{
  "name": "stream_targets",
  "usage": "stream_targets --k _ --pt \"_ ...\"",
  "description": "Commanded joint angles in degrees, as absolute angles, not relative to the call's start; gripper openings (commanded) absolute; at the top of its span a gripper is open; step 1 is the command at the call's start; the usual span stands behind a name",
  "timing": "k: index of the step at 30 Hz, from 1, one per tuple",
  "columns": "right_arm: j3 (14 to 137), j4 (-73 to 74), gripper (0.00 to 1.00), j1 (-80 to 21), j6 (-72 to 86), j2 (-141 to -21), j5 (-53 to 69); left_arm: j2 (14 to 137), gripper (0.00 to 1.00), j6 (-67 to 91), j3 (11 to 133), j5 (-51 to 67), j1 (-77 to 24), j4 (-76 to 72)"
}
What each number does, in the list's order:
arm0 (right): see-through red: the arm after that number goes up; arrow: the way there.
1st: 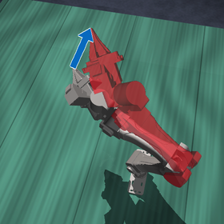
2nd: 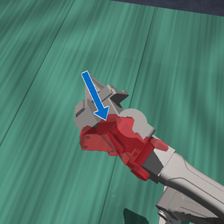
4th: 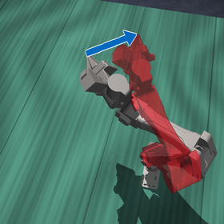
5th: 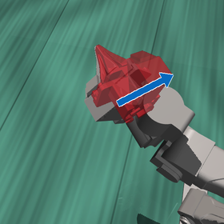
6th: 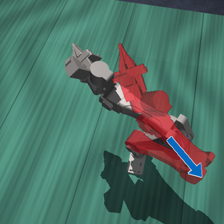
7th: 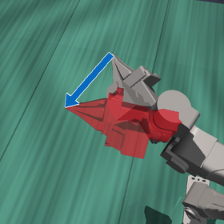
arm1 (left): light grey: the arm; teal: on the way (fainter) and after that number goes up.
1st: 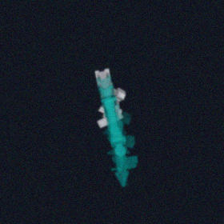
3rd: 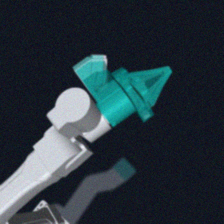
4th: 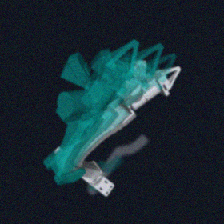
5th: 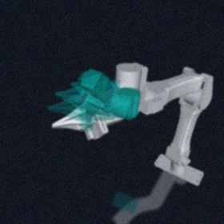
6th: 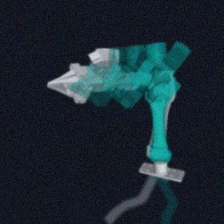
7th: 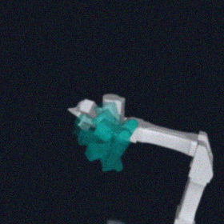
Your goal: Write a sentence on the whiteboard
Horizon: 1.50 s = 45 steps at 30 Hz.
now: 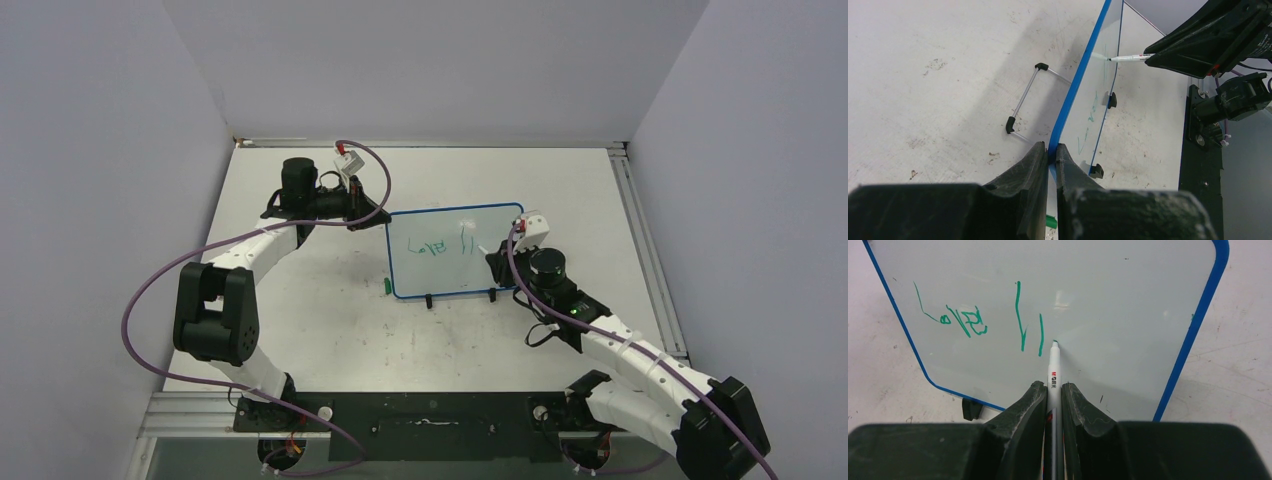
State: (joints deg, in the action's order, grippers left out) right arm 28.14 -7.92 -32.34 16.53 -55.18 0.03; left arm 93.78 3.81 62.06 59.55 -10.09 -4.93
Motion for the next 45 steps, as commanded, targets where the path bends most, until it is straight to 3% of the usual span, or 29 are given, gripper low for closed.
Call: stream_targets --k 1,30,45 --pt "28.53 -7.46 0.05 -32.72 16.11 -54.16 -3.50 92.02 0.00 2.72 61.61 58.79 -10.35 -4.32" --pt "29.94 -13.21 0.05 -32.70 14.77 -56.75 -1.67 91.93 0.00 2.72 61.63 58.89 -10.35 -4.36" --pt "27.29 -7.69 0.05 -33.20 16.67 -54.97 -1.94 91.85 0.00 2.72 61.62 58.66 -10.36 -4.31"
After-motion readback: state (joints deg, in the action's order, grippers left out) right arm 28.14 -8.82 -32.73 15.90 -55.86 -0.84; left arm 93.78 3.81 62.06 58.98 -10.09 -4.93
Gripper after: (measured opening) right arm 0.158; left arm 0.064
